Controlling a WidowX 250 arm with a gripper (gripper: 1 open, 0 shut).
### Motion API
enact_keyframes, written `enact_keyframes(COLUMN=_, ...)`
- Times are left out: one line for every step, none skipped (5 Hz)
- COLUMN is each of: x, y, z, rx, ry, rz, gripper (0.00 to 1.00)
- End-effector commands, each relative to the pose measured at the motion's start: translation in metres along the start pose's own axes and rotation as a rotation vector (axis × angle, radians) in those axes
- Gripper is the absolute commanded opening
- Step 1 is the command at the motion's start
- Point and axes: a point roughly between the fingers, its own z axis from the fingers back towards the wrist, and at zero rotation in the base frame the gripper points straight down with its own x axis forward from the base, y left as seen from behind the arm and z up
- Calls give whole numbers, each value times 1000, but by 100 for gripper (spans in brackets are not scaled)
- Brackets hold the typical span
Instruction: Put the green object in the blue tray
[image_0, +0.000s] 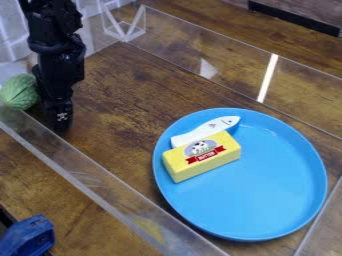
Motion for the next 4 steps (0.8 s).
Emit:
enact_keyframes(x=0, y=22, z=2, rx=30, ry=-19, rz=24, gripper=100)
enact_keyframes(x=-8, y=38, z=-2, rx=32, ry=-13, rz=54, gripper=100)
enact_keyframes(x=-12, y=44, z=-3, rx=40, ry=-15, rz=54, gripper=100)
enact_keyframes(x=-15, y=47, z=-4, rx=38, ry=-23, rz=67, gripper=0)
